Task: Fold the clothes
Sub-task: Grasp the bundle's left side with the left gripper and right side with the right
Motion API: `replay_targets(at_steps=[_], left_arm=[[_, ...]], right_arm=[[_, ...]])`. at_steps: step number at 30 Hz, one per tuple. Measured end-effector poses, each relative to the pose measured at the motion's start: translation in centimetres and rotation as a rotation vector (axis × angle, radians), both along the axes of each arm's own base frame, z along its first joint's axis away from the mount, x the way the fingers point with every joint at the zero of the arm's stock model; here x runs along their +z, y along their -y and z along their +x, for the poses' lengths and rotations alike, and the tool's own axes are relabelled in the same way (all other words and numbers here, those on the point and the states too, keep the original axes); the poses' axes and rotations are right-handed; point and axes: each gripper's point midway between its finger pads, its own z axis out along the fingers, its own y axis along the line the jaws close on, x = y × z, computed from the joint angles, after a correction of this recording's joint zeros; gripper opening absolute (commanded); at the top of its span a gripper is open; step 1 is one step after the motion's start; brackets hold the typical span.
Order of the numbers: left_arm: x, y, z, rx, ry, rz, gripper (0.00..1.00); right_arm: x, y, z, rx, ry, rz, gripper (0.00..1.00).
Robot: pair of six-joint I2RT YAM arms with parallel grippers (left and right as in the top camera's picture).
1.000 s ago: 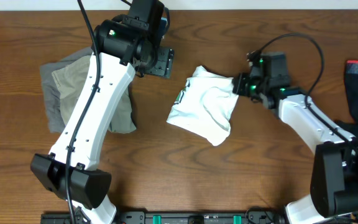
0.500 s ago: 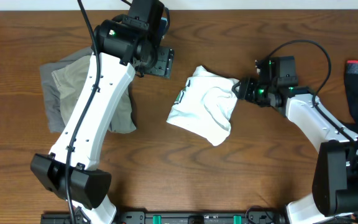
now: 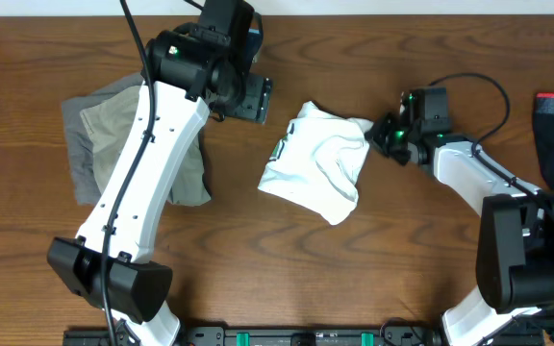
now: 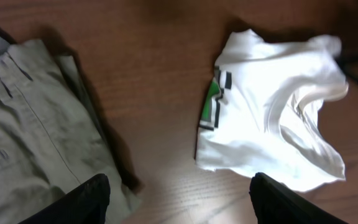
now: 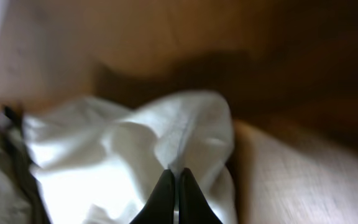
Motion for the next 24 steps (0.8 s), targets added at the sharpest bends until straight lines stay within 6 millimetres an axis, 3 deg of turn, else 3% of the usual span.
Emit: replay_targets(at_steps=[4, 9, 10, 11, 12, 14, 19, 20, 24], left_arm=[[-0.4, 0.1, -1.0, -0.009, -0.045, -0.009, 0.74], [-2.3, 1.0, -2.9, -0.039, -0.151, -0.052, 0.73], [-2.9, 1.3, -3.3, -0.046, -0.176, -0.061, 0.73], [-3.5, 1.5, -3.7, -0.052, -0.201, -0.068, 0.74], [-4.2, 1.8, -4.2, -0.06, -0.228, -0.075, 0.74], [-5.9, 2.3, -5.3, -0.076, -0.282, -0.078, 0.74], [-10.3, 3.5, -7.5, -0.116, -0.367, -0.071, 0.74], [-11.2, 3.8, -7.6, -0.124, -0.367, -0.072, 0.82], [-14.5, 5.0, -7.5, -0.156, -0.333, -0.086, 0.84]], right_arm=[[2.9, 0.8, 3.3, 0.012, 0.192, 0.014, 0.01], [4.2, 3.0, 4.5, 0.003, 0.268, 0.02, 0.02], [4.2, 3.3, 4.6, 0.003, 0.272, 0.014, 0.12], [4.2, 3.7, 4.6, 0.002, 0.275, 0.008, 0.33], [4.2, 3.9, 4.6, 0.007, 0.281, -0.004, 0.43], [4.1, 3.9, 4.5, 0.046, 0.296, -0.029, 0.5], [3.3, 3.1, 3.2, 0.138, 0.276, -0.04, 0.52], [3.1, 2.9, 2.9, 0.163, 0.27, -0.037, 0.51], [3.3, 1.7, 1.8, 0.276, 0.291, -0.005, 0.47]])
